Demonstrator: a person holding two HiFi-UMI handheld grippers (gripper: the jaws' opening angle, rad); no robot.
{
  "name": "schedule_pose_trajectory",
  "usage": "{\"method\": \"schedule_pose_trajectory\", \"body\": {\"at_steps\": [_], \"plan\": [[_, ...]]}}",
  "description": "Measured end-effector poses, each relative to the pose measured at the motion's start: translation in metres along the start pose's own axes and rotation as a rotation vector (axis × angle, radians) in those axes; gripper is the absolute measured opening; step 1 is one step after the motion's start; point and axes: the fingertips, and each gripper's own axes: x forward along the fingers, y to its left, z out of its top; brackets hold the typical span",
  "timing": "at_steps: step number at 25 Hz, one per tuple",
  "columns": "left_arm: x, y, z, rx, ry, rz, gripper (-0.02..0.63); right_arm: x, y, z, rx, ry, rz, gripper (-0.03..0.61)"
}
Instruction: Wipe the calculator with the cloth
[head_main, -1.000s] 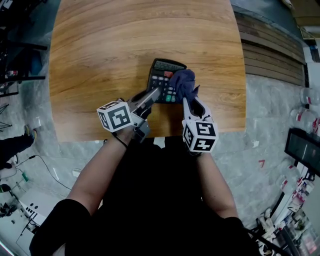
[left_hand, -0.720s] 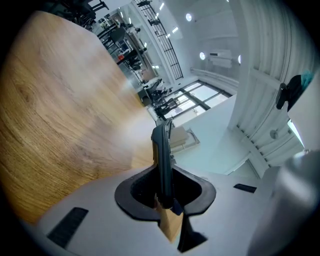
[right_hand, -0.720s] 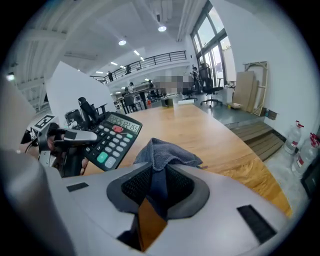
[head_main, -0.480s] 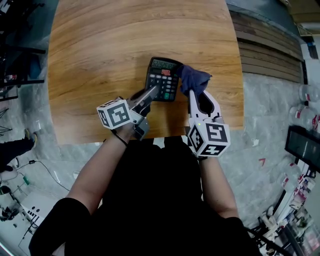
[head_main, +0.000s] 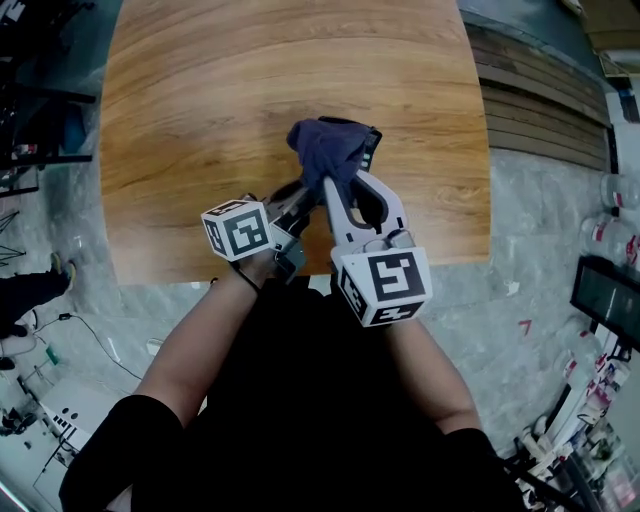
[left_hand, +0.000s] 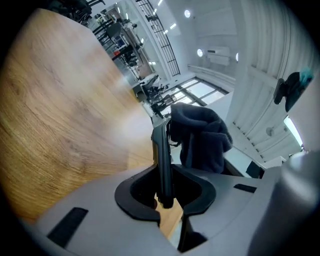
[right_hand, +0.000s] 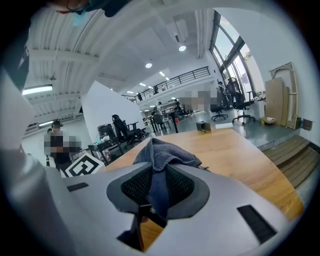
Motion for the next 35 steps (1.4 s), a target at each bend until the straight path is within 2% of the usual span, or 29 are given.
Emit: {"method": "schedule_pose_trajectory", "body": {"at_steps": [7, 10, 13, 16, 22, 26, 30, 35], "plan": [[-0.003, -0.001, 0.002, -0.006, -0.003, -0.011, 0.069, 0.012, -0.006, -0.044, 0.009, 0.097, -0.009, 0.077], [-0.006, -0.001, 0.005, -0.028, -0.018, -0.022, 0.069, 0.014, -0.016, -0.054, 0.026, 0.126, -0.03, 0.077], [-0.005, -0.001, 0.009, -0.016, -0.023, -0.02, 0.069, 0.009, -0.034, -0.072, 0.019, 0.163, -0.063, 0.077], [-0.007, 0.002, 0.017, -0.001, -0.026, -0.016, 0.069, 0.004, -0.052, -0.09, 0.018, 0.198, -0.115, 0.077], [-0.013, 0.001, 0.035, -0.021, -0.08, -0.036, 0.069, -0.016, -0.108, -0.129, 0.089, 0.28, -0.261, 0.077], [-0.011, -0.014, 0.039, -0.011, -0.091, -0.064, 0.069, -0.034, -0.122, -0.131, 0.093, 0.267, -0.31, 0.077], [-0.011, -0.021, 0.041, -0.073, -0.111, -0.102, 0.069, -0.04, -0.128, -0.124, 0.07, 0.24, -0.333, 0.077], [-0.011, -0.041, 0.036, -0.118, -0.092, -0.168, 0.069, -0.047, -0.132, -0.092, -0.038, 0.08, -0.359, 0.077]]}}
